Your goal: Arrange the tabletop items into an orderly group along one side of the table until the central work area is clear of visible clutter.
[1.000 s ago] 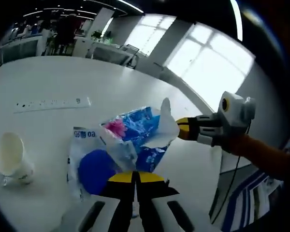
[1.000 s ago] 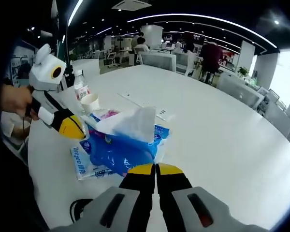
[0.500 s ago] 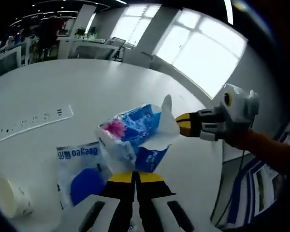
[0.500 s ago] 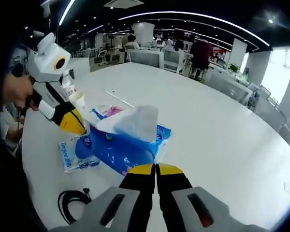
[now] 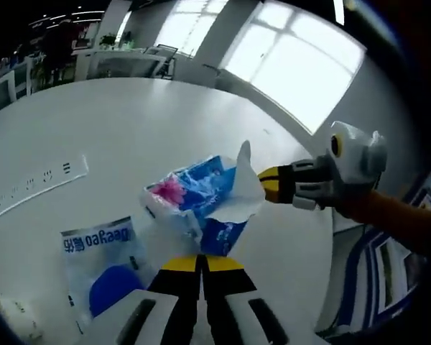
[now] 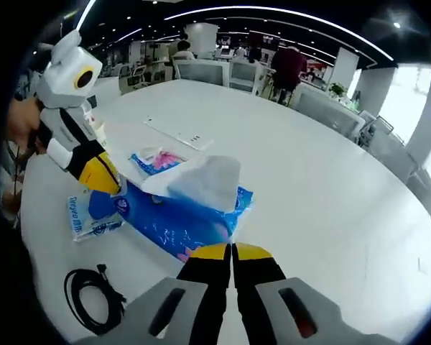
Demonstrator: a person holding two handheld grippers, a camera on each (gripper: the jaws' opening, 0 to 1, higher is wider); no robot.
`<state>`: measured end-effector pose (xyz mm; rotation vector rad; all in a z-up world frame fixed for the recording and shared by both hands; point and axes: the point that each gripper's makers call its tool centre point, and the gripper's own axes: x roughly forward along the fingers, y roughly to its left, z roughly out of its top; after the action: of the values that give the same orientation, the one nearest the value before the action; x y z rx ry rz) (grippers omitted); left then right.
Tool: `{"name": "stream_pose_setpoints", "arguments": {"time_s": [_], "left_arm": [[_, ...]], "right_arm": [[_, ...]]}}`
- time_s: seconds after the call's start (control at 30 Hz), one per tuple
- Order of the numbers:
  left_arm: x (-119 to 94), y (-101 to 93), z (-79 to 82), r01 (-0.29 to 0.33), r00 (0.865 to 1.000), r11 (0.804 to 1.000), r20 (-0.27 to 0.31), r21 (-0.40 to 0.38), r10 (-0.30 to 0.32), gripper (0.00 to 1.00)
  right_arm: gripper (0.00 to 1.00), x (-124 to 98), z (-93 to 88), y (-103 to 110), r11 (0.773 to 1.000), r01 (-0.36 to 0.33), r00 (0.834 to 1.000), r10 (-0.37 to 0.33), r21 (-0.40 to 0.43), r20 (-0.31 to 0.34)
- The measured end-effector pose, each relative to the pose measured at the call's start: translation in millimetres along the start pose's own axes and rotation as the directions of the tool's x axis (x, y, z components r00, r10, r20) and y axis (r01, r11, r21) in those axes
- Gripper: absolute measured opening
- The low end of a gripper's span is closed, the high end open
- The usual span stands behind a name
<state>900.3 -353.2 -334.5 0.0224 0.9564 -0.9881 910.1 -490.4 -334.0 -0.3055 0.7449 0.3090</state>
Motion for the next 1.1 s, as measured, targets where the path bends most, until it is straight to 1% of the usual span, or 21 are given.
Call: {"name": "stream_pose_setpoints", "arguments": {"time_s": [0.03,0.2,0.37,0.5,0.6,0.73,0.87,1.1], "left_arm": [[7,-0.3,-1.8,0.005,1.0,1.0,-0.014,0.001,-0.005,0.0],[19,1.8,-3.8,0.014,0.999,1.0,-0.039,-0.003,-0.014,0.0],[31,3.3,-2.7,0.023,0.999,1.0,-0.047,0.011,-0.023,0.0],[41,3.9,-4.4,0.035,0.998,0.999,-0.061,0.007,-0.035,0.0],[47,2.1,-5.9,0.044,0.997,0.999,-0.068,0.001,-0.044,0.0],[56,0.9,-7.9,0.051,0.995,0.999,-0.081,0.016,-0.049,0.0],[62,4.9,-10.6,0.049,0.995,0.999,-0.093,0.024,-0.047,0.0],[67,7.2,-15.7,0.051,0.993,0.999,-0.104,0.012,-0.049,0.0]], "right_arm": [[0.0,3,-5.0,-2,1.0,0.004,1.0,-0.004,0.002,-0.013],[0.0,13,-14.8,-6,1.0,0.012,0.999,-0.012,-0.003,-0.043],[0.0,24,-28.0,-12,1.0,0.02,0.997,-0.02,0.006,-0.073],[0.0,30,-35.7,-16,1.0,0.029,0.995,-0.029,-0.006,-0.094],[0.0,32,-38.3,-20,0.999,0.037,0.994,-0.036,0.0,-0.1],[0.0,33,-43.4,-25,0.998,0.055,0.992,-0.054,0.005,-0.112],[0.0,34,-48.0,-23,0.998,0.055,0.99,-0.056,-0.01,-0.128],[0.0,36,-47.7,-24,0.998,0.062,0.989,-0.061,0.0,-0.131]]}}
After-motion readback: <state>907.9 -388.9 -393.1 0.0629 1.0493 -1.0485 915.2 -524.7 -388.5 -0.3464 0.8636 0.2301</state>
